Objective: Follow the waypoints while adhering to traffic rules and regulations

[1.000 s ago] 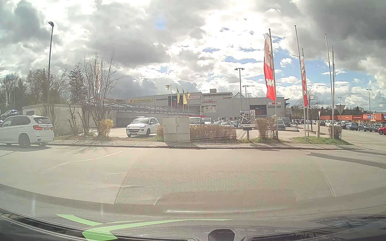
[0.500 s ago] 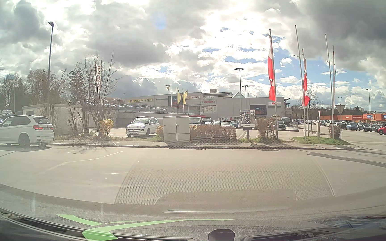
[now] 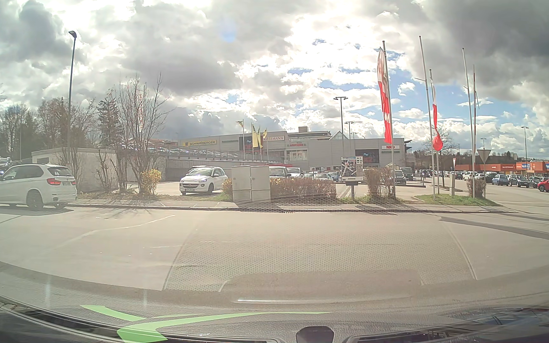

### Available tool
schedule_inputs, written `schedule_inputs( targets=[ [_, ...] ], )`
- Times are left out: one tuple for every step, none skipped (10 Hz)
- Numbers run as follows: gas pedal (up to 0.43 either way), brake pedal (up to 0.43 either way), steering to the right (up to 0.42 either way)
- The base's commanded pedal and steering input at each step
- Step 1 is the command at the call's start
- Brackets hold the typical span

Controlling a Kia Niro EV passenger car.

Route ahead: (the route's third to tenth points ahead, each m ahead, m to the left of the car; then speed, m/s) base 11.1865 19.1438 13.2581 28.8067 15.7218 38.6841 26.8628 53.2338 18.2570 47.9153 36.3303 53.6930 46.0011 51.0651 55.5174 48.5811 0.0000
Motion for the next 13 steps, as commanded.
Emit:
schedule_inputs(
  targets=[
    [0.0, 0.305, 0.01],
    [0.0, 0.311, 0.01],
    [0.0, 0.311, 0.01],
    [0.0, 0.305, 0.01],
    [0.0, 0.311, 0.01],
    [0.0, 0.311, 0.01],
    [0.0, 0.311, 0.01],
    [0.0, 0.311, 0.01],
    [0.0, 0.311, 0.01],
    [0.0, 0.311, 0.01],
    [0.0, 0.311, 0.01],
    [0.0, 0.311, 0.01],
    [0.0, 0.311, 0.01]
  ],
)
